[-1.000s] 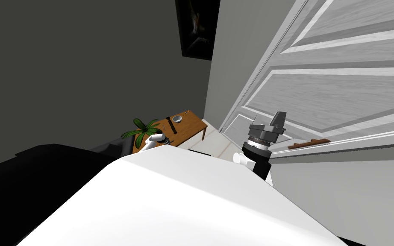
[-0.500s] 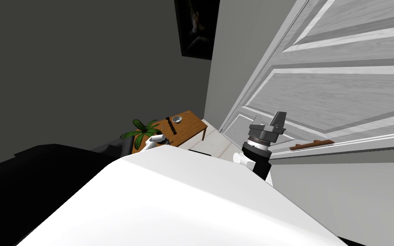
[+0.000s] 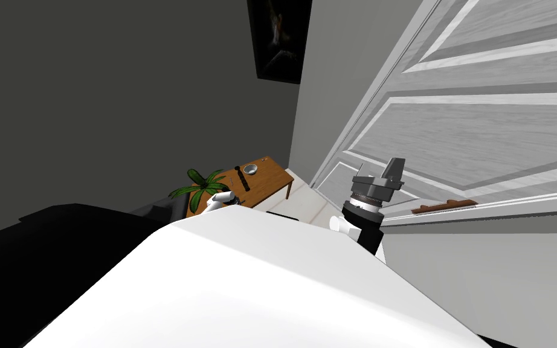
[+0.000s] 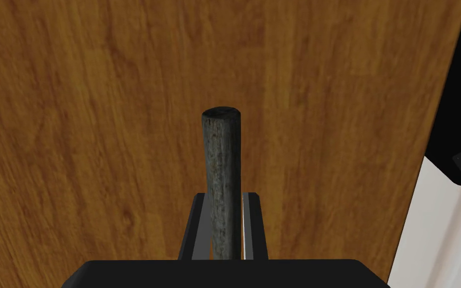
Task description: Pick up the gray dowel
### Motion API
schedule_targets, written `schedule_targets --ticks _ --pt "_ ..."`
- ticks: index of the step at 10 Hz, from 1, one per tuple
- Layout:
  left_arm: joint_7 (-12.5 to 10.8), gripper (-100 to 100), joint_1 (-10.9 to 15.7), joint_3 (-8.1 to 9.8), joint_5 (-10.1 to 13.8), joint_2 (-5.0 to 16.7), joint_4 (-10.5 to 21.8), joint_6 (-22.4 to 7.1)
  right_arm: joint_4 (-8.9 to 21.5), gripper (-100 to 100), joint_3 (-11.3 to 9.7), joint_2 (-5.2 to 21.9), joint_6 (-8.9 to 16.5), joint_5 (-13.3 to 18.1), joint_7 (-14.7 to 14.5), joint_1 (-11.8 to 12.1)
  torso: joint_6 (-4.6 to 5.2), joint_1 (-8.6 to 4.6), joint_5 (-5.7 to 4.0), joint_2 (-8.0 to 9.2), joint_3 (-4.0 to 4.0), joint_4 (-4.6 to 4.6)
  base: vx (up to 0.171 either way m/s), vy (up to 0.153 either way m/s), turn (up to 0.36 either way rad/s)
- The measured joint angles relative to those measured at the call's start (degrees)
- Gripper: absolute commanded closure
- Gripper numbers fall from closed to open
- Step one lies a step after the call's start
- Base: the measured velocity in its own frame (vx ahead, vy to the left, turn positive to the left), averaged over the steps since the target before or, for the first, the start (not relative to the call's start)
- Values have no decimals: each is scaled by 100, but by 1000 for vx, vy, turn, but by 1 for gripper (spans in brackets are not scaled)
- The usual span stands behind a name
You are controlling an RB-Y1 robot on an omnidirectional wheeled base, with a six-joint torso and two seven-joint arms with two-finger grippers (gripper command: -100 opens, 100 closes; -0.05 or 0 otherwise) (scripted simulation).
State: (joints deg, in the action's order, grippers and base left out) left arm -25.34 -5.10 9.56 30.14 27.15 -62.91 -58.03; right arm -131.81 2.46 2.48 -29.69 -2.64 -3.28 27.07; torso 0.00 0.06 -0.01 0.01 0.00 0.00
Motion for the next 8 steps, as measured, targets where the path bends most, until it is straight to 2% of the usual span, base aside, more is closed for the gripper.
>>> schedule_targets --ticks 2,3,4,7,8 --pt "0 100 1 1 0 2 -1 1 0 0 0 0 0 0 0 0 0 1 1 0 0 -1 0 0 0" --pt "0 0 1 1 -1 2 -1 1 0 0 0 0 0 0 0 0 0 1 1 0 0 -1 0 0 0" --pt "0 100 1 1 -1 2 -1 1 0 0 0 0 0 0 0 0 -1 1 1 0 0 -1 -24 -22 -9" --pt "-129 100 -52 21 95 185 -387 -338 0 0 0 0 0 0 0 -1 -1 -16 -4 17 10 3 -34 -30 -4" --pt "-138 0 -51 23 100 194 -403 -367 0 0 0 0 0 0 0 0 -1 -9 0 11 6 1 0 0 0"
